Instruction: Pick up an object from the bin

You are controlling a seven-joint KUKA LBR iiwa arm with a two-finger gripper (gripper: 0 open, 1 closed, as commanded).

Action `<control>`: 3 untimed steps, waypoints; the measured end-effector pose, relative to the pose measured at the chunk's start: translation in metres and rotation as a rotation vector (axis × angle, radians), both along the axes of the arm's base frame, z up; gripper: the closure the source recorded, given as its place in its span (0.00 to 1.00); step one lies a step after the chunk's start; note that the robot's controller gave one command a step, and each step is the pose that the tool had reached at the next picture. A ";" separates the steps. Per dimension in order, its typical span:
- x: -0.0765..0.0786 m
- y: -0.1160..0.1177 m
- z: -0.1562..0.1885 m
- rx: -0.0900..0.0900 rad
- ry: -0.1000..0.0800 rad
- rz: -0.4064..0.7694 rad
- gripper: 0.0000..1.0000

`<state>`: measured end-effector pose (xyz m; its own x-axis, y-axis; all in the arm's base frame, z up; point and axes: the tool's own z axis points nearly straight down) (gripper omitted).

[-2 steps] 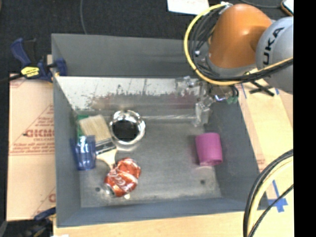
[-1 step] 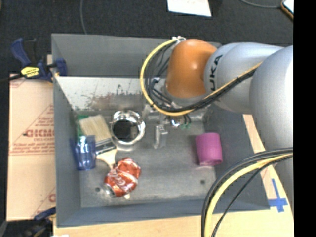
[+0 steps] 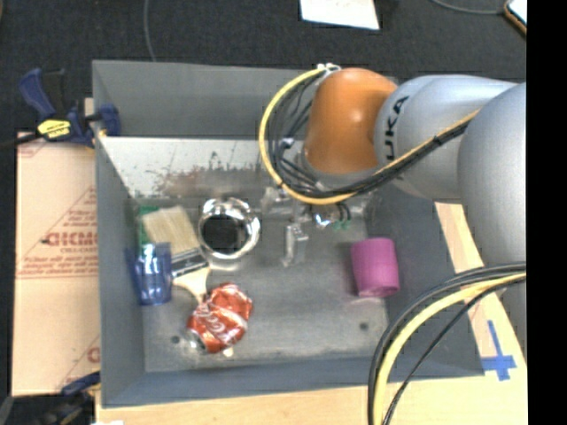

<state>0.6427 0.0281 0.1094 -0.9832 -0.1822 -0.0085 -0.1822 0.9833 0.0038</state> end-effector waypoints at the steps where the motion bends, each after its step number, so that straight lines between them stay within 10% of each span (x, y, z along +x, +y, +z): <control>1: -0.045 -0.022 0.012 -0.001 -0.005 0.284 0.00; 2: -0.044 -0.022 0.012 -0.001 -0.007 0.283 0.00; 3: 0.014 0.013 -0.019 0.000 -0.015 0.278 0.00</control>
Offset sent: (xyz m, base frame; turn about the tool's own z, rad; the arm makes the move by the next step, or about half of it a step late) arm 0.0000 0.0000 0.0000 0.0000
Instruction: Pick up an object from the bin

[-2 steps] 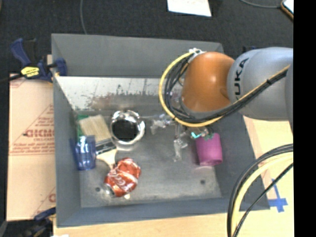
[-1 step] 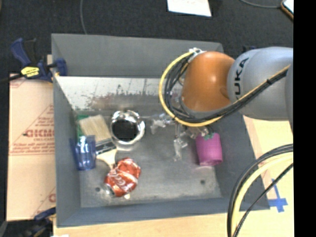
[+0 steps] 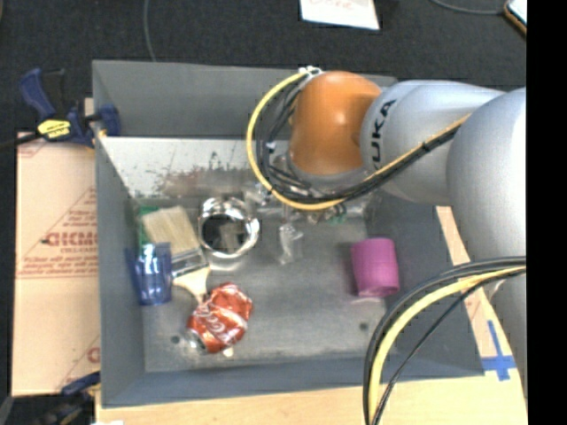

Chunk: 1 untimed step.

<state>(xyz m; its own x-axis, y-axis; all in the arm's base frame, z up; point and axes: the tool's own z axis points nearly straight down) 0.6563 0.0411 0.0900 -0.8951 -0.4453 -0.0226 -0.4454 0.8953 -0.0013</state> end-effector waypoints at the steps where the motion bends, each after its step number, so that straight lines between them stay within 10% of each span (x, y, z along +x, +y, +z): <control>1: -0.033 0.015 -0.019 -0.004 0.001 0.074 0.00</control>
Offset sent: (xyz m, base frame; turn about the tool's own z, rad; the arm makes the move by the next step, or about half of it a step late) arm 0.0000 0.0000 0.0000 0.0000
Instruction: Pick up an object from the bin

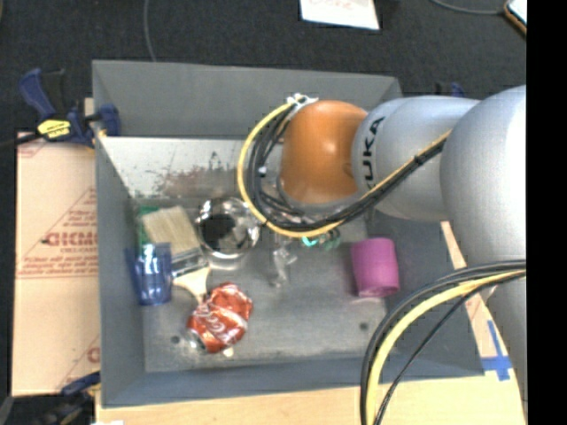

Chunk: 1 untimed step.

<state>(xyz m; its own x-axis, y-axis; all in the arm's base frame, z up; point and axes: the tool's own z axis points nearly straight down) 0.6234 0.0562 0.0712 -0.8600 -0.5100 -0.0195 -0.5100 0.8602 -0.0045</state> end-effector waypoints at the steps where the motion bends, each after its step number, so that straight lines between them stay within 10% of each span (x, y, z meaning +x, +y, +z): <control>1: 0.001 0.000 0.001 0.002 -0.003 -0.002 1.00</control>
Offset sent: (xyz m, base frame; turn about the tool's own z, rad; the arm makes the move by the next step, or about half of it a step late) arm 0.0000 0.0000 0.0000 0.0000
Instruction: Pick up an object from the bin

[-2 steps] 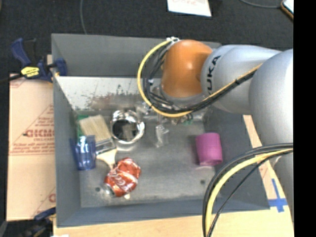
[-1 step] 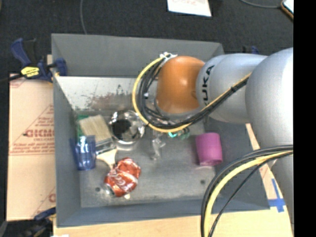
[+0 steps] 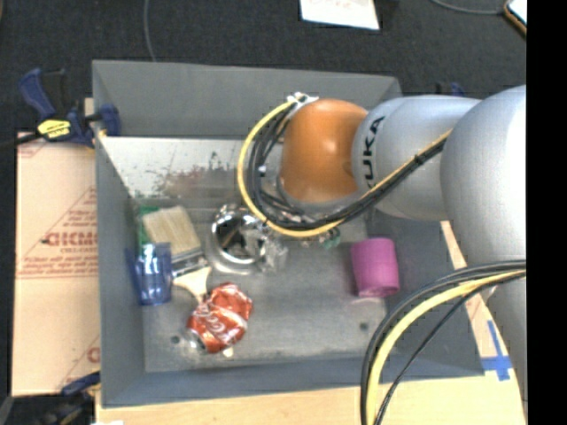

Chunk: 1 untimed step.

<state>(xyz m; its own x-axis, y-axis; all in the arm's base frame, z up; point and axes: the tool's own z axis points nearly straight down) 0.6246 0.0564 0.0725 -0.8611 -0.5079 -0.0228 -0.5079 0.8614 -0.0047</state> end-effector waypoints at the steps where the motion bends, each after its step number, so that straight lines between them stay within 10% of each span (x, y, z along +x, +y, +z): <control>1: 0.000 0.000 0.000 0.000 0.000 -0.001 1.00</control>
Offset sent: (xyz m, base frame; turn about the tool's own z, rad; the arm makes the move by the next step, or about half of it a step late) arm -0.0038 -0.0082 0.0103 -0.0264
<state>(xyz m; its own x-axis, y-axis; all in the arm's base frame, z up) 0.6246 0.0564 0.0725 -0.8614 -0.5074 -0.0229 -0.5075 0.8617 -0.0045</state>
